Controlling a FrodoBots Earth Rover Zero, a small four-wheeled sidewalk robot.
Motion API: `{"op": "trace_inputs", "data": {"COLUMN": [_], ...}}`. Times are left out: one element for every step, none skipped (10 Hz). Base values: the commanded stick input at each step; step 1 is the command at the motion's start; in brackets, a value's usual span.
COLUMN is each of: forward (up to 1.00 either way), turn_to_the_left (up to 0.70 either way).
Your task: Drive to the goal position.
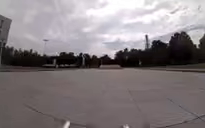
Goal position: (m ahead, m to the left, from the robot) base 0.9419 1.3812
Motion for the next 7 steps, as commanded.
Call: {"op": "trace_inputs", "data": {"forward": [0.70, 0.70, 0.70, 0.70, 0.70, 0.70, 0.70], "turn_to_the_left": [0.00, 0.00, 0.00, 0.00, 0.00, 0.00, 0.00]}}
